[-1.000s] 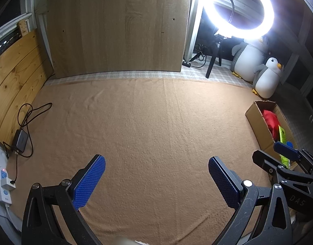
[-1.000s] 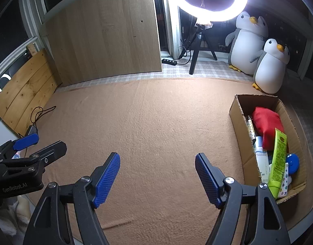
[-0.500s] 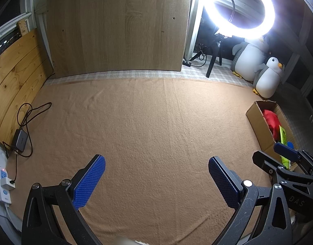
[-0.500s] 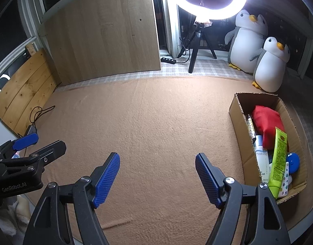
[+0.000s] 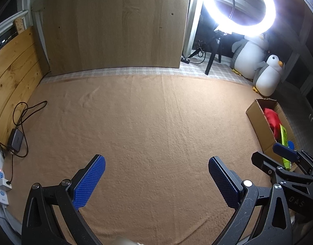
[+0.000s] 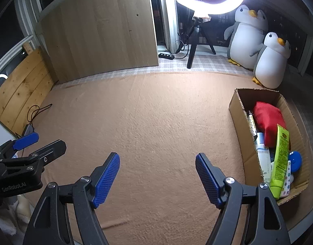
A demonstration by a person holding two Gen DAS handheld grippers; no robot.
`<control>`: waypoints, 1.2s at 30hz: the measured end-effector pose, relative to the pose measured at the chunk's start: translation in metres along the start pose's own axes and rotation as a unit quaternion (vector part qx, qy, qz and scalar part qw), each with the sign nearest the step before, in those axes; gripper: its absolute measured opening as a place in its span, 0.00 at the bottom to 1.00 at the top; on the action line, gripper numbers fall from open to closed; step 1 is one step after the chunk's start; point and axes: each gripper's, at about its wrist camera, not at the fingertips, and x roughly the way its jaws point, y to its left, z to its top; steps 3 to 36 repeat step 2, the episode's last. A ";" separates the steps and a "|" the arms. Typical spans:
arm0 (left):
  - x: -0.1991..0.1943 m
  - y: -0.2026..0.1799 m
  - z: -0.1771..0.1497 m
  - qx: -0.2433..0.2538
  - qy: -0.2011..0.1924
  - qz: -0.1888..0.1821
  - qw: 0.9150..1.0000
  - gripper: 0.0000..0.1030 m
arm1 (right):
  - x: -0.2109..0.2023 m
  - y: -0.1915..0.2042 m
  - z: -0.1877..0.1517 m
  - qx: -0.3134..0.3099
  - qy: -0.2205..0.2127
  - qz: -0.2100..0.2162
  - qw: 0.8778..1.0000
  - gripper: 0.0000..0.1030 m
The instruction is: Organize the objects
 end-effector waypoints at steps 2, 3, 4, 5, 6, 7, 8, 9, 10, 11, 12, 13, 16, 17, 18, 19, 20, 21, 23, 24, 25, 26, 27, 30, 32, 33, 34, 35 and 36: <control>0.005 0.000 0.000 -0.001 0.005 0.001 1.000 0.99 | 0.005 0.000 0.000 0.002 0.005 -0.001 1.000 0.71; 0.005 0.000 0.000 -0.001 0.005 0.001 1.000 0.99 | 0.005 0.000 0.000 0.002 0.005 -0.001 1.000 0.71; 0.005 0.000 0.000 -0.001 0.005 0.001 1.000 0.99 | 0.005 0.000 0.000 0.002 0.005 -0.001 1.000 0.71; 0.005 0.000 0.000 -0.001 0.005 0.001 1.000 0.99 | 0.005 0.000 0.000 0.002 0.005 -0.001 1.000 0.71; 0.005 0.000 0.000 -0.001 0.005 0.001 1.000 0.99 | 0.005 0.000 0.000 0.002 0.005 -0.001 1.000 0.71; 0.005 0.000 0.000 -0.001 0.005 0.001 1.000 0.99 | 0.005 0.000 0.000 0.002 0.005 -0.001 1.000 0.71; 0.005 0.000 0.000 -0.001 0.005 0.001 1.000 0.99 | 0.005 0.000 0.000 0.002 0.005 -0.001 1.000 0.71; 0.005 0.000 0.000 -0.001 0.005 0.001 1.000 0.99 | 0.005 0.000 0.000 0.002 0.005 -0.001 1.000 0.71; 0.005 0.000 0.000 -0.001 0.005 0.001 1.000 0.99 | 0.005 0.000 0.000 0.002 0.005 -0.001 1.000 0.71; 0.005 0.000 0.000 -0.001 0.005 0.001 1.000 0.99 | 0.005 0.000 0.000 0.002 0.005 -0.001 1.000 0.71; 0.005 0.000 0.000 -0.001 0.005 0.001 1.000 0.99 | 0.005 0.000 0.000 0.002 0.005 -0.001 1.000 0.71; 0.005 0.000 0.000 -0.001 0.005 0.001 1.000 0.99 | 0.005 0.000 0.000 0.002 0.005 -0.001 1.000 0.71; 0.005 0.000 0.000 -0.001 0.005 0.001 1.000 0.99 | 0.005 0.000 0.000 0.002 0.005 -0.001 1.000 0.71; 0.005 0.000 0.000 -0.001 0.005 0.001 1.000 0.99 | 0.005 0.000 0.000 0.002 0.005 -0.001 1.000 0.71; 0.005 0.000 0.000 -0.001 0.005 0.001 1.000 0.99 | 0.005 0.000 0.000 0.002 0.005 -0.001 1.000 0.71; 0.005 0.000 0.000 -0.001 0.005 0.001 1.000 0.99 | 0.005 0.000 0.000 0.002 0.005 -0.001 1.000 0.71; 0.005 0.000 0.000 -0.001 0.005 0.001 1.000 0.99 | 0.005 0.000 0.000 0.002 0.005 -0.001 1.000 0.71; 0.005 0.000 0.000 -0.001 0.005 0.001 1.000 0.99 | 0.005 0.000 0.000 0.002 0.005 -0.001 1.000 0.71; 0.005 0.000 0.000 -0.001 0.005 0.001 1.000 0.99 | 0.005 0.000 0.000 0.002 0.005 -0.001 1.000 0.71; 0.005 0.000 0.000 -0.001 0.005 0.001 1.000 0.99 | 0.005 0.000 0.000 0.002 0.005 -0.001 1.000 0.71; 0.005 0.000 0.000 -0.001 0.005 0.001 1.000 0.99 | 0.005 0.000 0.000 0.002 0.005 -0.001 1.000 0.71; 0.005 0.000 0.000 -0.001 0.005 0.001 1.000 0.99 | 0.005 0.000 0.000 0.002 0.005 -0.001 1.000 0.71; 0.005 0.000 0.000 -0.001 0.005 0.001 1.000 0.99 | 0.005 0.000 0.000 0.002 0.005 -0.001 1.000 0.71; 0.005 0.000 0.000 -0.001 0.005 0.001 1.000 0.99 | 0.005 0.000 0.000 0.002 0.005 -0.001 1.000 0.71; 0.005 0.000 0.000 -0.001 0.005 0.001 1.000 0.99 | 0.005 0.000 0.000 0.002 0.005 -0.001 1.000 0.71; 0.005 0.000 0.000 -0.001 0.005 0.001 1.000 0.99 | 0.005 0.000 0.000 0.002 0.005 -0.001 1.000 0.71; 0.005 0.000 0.000 -0.001 0.005 0.001 1.000 0.99 | 0.005 0.000 0.000 0.002 0.005 -0.001 1.000 0.71; 0.005 0.000 0.000 -0.001 0.005 0.001 1.000 0.99 | 0.005 0.000 0.000 0.002 0.005 -0.001 1.000 0.71; 0.005 0.000 0.000 -0.001 0.005 0.001 1.000 0.99 | 0.005 0.000 0.000 0.002 0.005 -0.001 1.000 0.71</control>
